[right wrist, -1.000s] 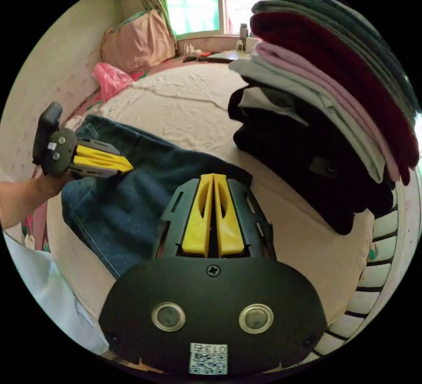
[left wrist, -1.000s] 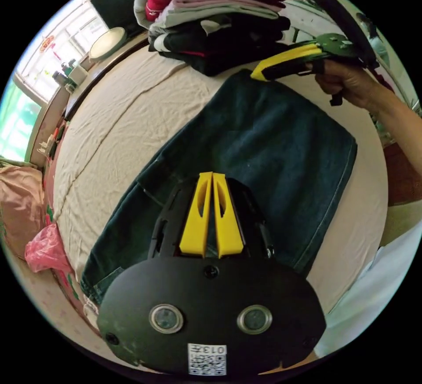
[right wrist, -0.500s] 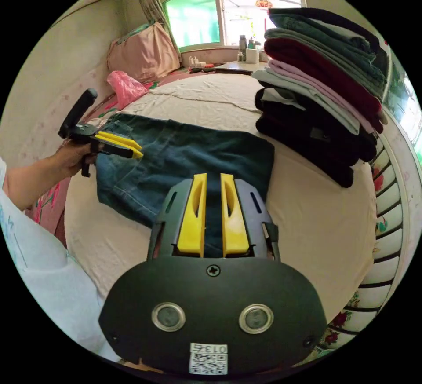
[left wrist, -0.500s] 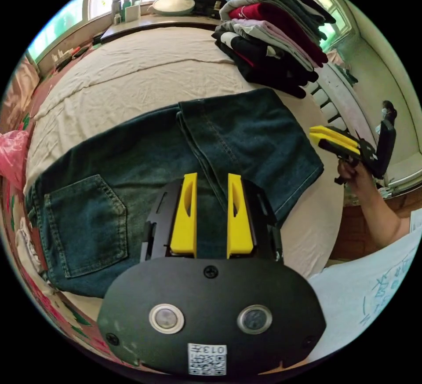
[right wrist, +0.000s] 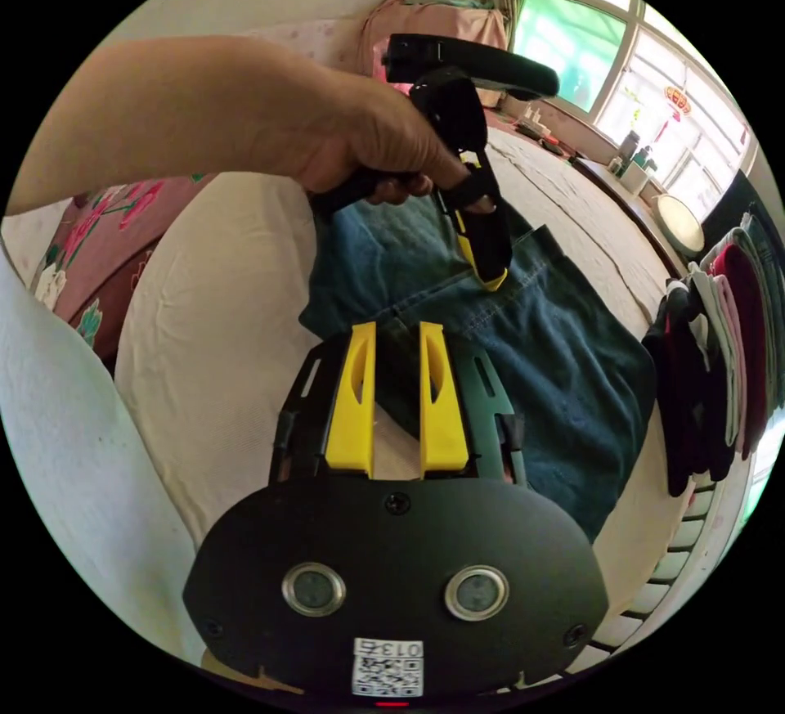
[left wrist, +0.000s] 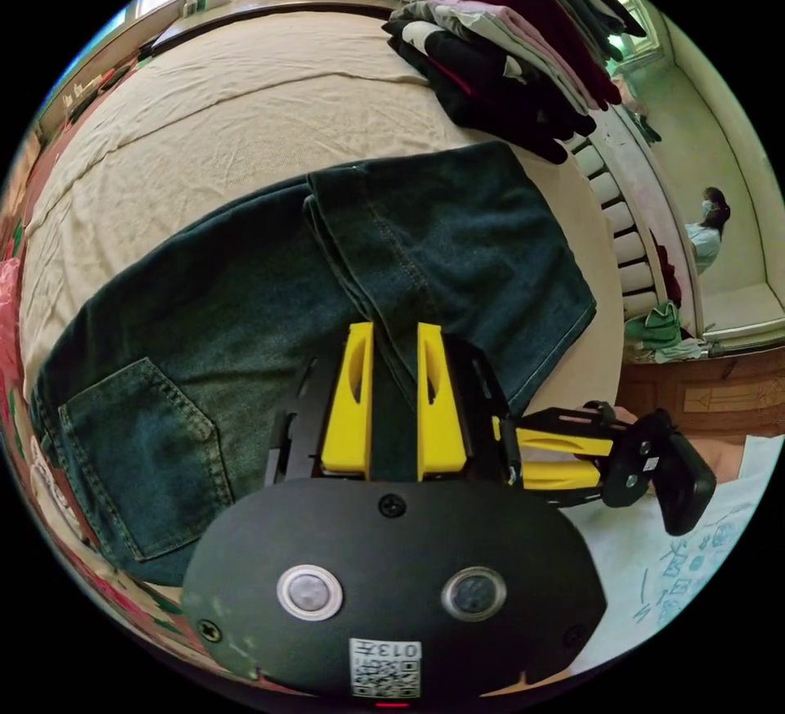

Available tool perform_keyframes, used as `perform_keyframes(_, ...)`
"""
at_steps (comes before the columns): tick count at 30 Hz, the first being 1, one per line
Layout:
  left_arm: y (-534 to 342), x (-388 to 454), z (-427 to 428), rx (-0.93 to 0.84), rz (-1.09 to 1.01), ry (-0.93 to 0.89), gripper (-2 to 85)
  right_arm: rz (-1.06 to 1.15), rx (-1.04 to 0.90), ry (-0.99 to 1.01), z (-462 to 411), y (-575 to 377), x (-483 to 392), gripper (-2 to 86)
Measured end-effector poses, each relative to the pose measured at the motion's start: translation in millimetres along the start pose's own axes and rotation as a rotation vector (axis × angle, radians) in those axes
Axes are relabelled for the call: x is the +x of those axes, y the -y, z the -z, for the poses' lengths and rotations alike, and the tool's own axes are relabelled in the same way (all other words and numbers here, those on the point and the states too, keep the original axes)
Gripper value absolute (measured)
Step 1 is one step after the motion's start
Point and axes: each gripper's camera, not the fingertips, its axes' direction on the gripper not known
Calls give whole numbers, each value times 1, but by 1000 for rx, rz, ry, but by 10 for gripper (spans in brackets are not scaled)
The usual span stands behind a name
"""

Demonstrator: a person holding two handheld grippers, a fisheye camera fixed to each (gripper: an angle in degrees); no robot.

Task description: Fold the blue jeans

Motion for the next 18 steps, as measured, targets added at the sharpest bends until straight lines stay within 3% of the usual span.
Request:
perform_keyframes(4, 1, -19, 4, 6, 24, -78, 38, 14, -3, 25, -2, 6, -4, 92)
perform_keyframes(8, 3, -21, 10, -1, -13, -45, 18, 34, -27, 1, -11, 13, -10, 78)
perform_keyframes(13, 1, -30, 24, 14, -28, -77, 11, -103, -31, 40, -13, 30, 0, 46)
perform_keyframes(18, -1, -39, 42, 26, -74, -14, 10, -116, 52, 3, -9, 54, -12, 39)
